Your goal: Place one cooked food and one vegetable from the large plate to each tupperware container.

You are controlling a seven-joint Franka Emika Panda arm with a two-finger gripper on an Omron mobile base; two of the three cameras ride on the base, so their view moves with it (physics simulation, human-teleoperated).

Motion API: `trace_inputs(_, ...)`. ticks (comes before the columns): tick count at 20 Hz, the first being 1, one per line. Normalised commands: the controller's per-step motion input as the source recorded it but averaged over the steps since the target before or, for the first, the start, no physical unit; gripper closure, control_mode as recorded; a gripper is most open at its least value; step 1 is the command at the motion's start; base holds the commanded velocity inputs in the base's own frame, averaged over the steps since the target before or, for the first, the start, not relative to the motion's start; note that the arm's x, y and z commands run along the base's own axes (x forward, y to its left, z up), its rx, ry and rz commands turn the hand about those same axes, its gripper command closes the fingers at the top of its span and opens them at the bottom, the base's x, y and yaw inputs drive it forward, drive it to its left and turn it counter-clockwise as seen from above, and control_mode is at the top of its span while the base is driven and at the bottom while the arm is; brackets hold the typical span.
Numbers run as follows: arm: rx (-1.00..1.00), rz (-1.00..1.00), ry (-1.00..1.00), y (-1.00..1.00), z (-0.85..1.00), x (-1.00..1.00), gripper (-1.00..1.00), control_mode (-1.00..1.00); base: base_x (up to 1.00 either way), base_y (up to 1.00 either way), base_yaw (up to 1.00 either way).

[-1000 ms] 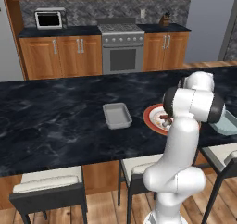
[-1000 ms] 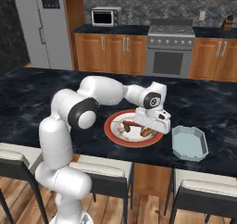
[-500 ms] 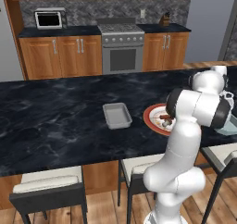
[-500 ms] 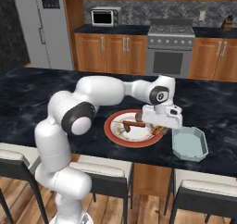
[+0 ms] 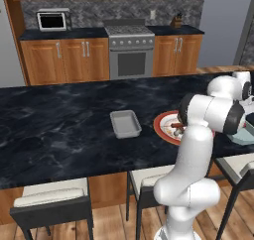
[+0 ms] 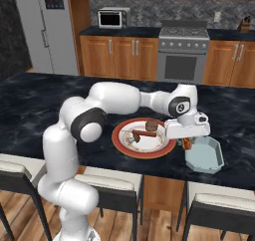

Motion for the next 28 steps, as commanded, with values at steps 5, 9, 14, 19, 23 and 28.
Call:
trace_inputs(5, 0.15, 0.26, 0.12, -0.38, -0.32, 0.29, 1.0, -1.0, 0.0, 0.0, 0.0)
trace_inputs(9, 0.16, 0.19, 0.07, -0.29, -0.29, 0.42, 1.0, -1.0, 0.0, 0.0, 0.0)
trace_inputs(14, 0.12, 0.09, 0.09, -0.36, -0.18, 0.37, 1.0, -1.0, 0.0, 0.0, 0.0)
trace_inputs(19, 0.1, -0.01, 0.0, -0.07, -0.28, 0.0, 1.0, -1.0, 0.0, 0.0, 0.0)
trace_inputs(23, 0.08, -0.06, 0.0, 0.0, -0.31, 0.0, 1.0, -1.0, 0.0, 0.0, 0.0)
trace_inputs(28, 0.03, -0.06, -0.01, 0.0, -0.44, 0.0, 1.0, -1.0, 0.0, 0.0, 0.0)
